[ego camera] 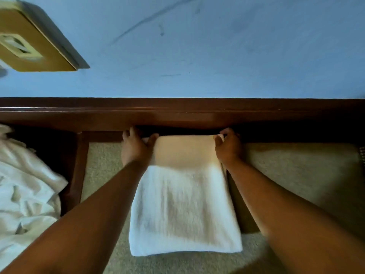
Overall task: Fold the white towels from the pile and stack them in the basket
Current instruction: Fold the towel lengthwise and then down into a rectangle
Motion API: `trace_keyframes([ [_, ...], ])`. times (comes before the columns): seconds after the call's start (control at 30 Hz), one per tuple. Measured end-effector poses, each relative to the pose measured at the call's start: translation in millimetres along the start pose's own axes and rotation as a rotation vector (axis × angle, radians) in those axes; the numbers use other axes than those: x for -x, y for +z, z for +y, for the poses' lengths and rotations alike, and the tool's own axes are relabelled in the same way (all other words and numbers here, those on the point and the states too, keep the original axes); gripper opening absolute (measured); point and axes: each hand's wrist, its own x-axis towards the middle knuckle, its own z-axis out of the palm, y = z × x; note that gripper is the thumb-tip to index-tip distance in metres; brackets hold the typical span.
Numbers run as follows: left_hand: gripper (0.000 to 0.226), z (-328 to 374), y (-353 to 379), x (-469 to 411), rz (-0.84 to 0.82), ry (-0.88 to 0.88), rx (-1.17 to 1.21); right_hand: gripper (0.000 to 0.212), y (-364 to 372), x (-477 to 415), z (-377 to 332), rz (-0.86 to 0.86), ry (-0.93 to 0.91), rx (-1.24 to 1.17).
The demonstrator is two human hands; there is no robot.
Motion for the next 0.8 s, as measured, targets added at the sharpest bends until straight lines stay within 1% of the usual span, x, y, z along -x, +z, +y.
trace_keyframes([
  [0.03,0.071,-3.2,1.6,5.6,0.028,-0.159,0.16,0.027,3.0,2.6,1.2,0.031,0.057,-0.031],
  [0.07,0.075,-6.8,3.5,9.6,0.041,-0.25,0.242,0.033,4.6,5.2,0.9,0.047,0.097,-0.044],
  [0.1,0.075,-10.3,4.9,12.0,0.014,-0.275,0.253,0.041,6.4,7.6,0.7,0.04,0.122,-0.049],
  [0.17,0.075,-15.1,5.5,14.4,-0.121,-0.265,0.248,0.06,8.8,15.0,-0.5,-0.042,0.176,-0.108],
  [0.2,0.073,-18.1,3.6,13.5,-0.195,-0.293,0.325,0.065,8.3,19.9,-1.3,-0.091,0.22,-0.159],
  [0.23,0.067,-19.1,0.8,10.0,-0.283,-0.345,0.463,0.063,6.9,22.2,-2.4,-0.126,0.27,-0.223],
  [0.27,0.056,-18.1,-5.2,10.2,-0.386,-0.397,0.61,0.054,2.5,25.2,-3.8,-0.153,0.317,-0.298],
  [0.3,0.044,-16.9,-15.0,12.8,-0.485,-0.418,0.712,0.042,-5.5,30.2,-8.0,-0.171,0.342,-0.377],
  [0.33,0.036,-14.0,-25.6,15.5,-0.554,-0.391,0.757,0.03,-14.8,34.9,-12.6,-0.185,0.346,-0.449],
  [0.4,0.032,-6.3,-53.3,25.8,-0.582,-0.278,0.785,0.011,-43.1,51.2,-29.9,-0.222,0.279,-0.54],
  [0.43,0.036,-3.0,-67.0,32.0,-0.571,-0.212,0.798,0.01,-59.0,60.6,-38.7,-0.239,0.223,-0.55],
  [0.53,0.046,5.0,-117.0,64.7,-0.512,-0.014,0.805,0.017,-109.5,99.9,-59.4,-0.222,0.055,-0.6],
  [0.57,0.043,6.2,-133.7,77.2,-0.486,0.068,0.833,0.02,-126.4,113.9,-63.7,-0.204,-0.003,-0.637],
  [0.63,0.028,8.7,-170.5,110.2,-0.422,0.261,0.88,0.032,-159.4,144.6,-65.1,-0.185,-0.151,-0.677],
  [0.7,0.024,1.0,-199.5,147.4,-0.389,0.454,0.847,0.042,-185.9,179.6,-56.4,-0.205,-0.325,-0.607],
  [0.77,0.025,-20.2,-213.8,179.3,-0.372,0.593,0.718,0.045,-194.0,213.9,-37.9,-0.194,-0.484,-0.423],
  [0.8,0.024,-36.2,-214.2,192.9,-0.342,0.658,0.622,0.046,-188.8,229.7,-23.3,-0.152,-0.552,-0.315],
])
